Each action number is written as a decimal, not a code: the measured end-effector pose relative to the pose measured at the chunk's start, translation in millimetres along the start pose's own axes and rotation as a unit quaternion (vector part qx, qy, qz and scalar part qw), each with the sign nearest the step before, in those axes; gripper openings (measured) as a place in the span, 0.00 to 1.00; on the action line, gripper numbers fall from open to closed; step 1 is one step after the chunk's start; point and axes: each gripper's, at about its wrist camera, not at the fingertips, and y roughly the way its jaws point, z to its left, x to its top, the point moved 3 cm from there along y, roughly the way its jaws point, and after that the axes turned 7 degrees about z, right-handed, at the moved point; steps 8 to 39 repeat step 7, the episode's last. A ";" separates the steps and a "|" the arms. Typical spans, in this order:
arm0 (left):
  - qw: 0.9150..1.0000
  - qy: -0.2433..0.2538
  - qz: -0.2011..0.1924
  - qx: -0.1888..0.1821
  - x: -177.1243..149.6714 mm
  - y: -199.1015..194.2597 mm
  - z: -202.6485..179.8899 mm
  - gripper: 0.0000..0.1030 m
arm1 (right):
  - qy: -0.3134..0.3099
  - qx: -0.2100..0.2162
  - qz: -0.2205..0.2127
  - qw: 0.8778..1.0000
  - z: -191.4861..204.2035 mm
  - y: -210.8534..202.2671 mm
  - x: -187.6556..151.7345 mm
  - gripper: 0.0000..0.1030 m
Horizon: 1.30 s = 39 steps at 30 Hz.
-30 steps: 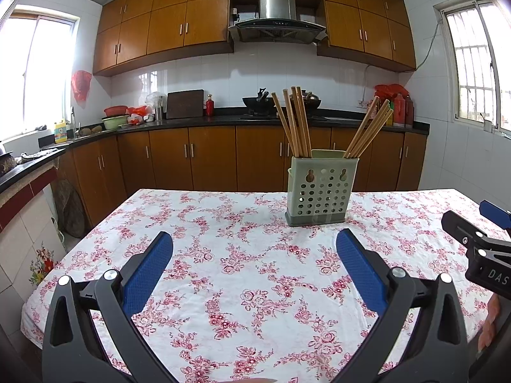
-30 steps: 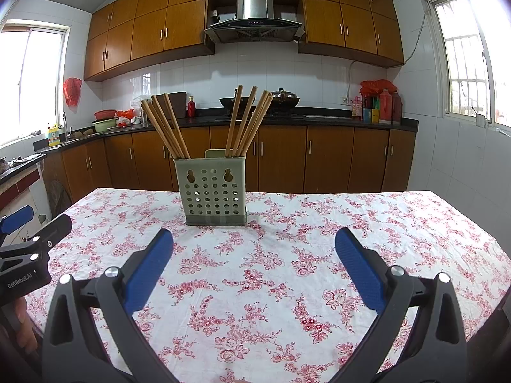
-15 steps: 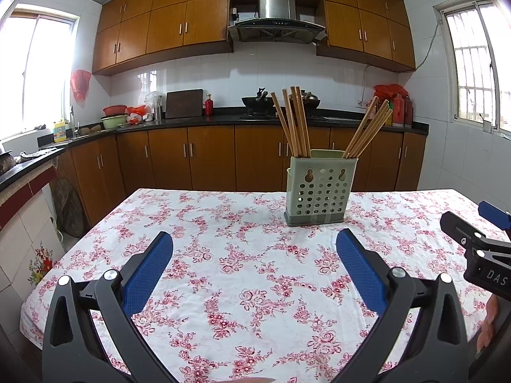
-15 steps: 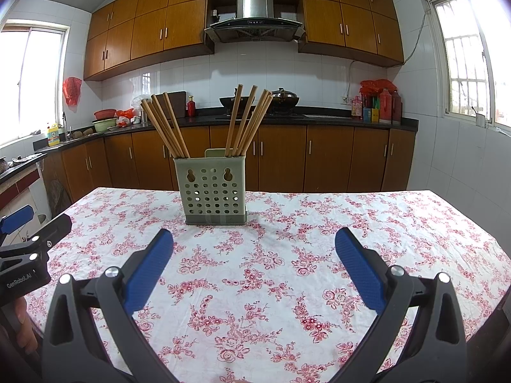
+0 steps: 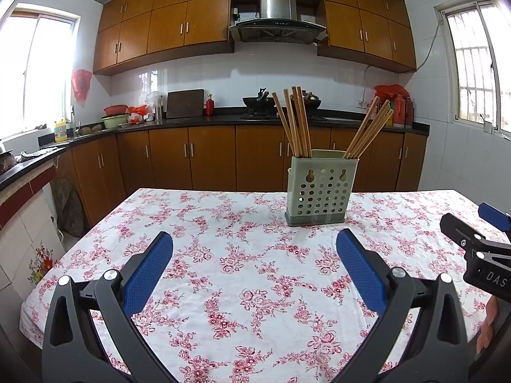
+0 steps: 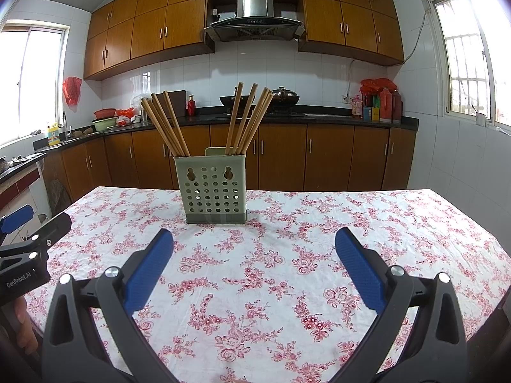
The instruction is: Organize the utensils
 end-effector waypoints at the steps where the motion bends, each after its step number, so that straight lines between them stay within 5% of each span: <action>1: 1.000 -0.001 0.001 0.000 -0.3 -0.4 -0.1 0.98 | 0.000 0.000 0.000 1.000 0.1 -0.1 -0.3 0.96; 39: 1.000 -0.004 0.002 0.000 1.3 0.0 2.1 0.98 | 0.000 0.000 0.001 1.000 -0.4 -0.2 0.1 0.96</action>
